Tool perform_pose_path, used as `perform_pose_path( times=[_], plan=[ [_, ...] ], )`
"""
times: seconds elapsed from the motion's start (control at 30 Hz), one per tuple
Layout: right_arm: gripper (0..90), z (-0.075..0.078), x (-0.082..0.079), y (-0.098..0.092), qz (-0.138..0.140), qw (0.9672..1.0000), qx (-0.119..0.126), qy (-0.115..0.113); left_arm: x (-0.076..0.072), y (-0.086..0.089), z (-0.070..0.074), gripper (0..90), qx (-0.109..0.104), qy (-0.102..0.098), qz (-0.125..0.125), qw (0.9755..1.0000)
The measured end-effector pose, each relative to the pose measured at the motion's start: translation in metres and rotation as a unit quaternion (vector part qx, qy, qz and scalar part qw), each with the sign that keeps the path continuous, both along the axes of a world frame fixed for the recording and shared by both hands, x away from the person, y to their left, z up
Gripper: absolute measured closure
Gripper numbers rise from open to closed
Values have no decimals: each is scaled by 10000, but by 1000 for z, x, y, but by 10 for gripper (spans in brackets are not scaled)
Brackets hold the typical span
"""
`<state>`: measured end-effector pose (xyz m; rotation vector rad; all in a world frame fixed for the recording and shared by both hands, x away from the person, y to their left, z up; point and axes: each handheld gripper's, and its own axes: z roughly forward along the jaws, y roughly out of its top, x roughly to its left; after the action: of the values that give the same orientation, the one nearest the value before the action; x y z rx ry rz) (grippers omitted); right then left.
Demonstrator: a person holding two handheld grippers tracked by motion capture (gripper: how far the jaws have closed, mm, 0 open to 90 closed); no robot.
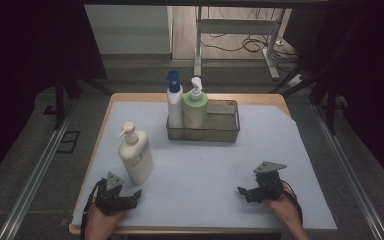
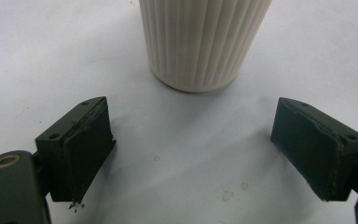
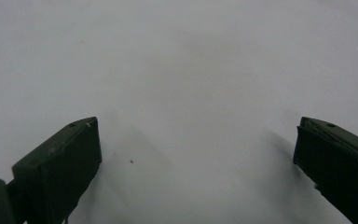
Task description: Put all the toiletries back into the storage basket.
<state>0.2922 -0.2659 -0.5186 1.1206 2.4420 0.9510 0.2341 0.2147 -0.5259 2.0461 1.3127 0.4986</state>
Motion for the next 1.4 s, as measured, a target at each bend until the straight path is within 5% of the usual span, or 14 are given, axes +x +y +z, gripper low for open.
perform_pose_path(
  times=[0.5, 0.87, 1.4],
  plan=[
    [0, -4, -2, -1, -6, 9999, 49, -106, -2, 7, 7, 198, 35, 50, 8, 10000],
    [0, -4, -2, -1, -3, 9999, 55, -108, -1, 16, 15, 420, 173, 67, -29, 9998],
    [0, -4, -2, -1, -5, 9999, 40, -110, 35, 25, 17, 681, 62, 172, 19, 9998]
  ],
)
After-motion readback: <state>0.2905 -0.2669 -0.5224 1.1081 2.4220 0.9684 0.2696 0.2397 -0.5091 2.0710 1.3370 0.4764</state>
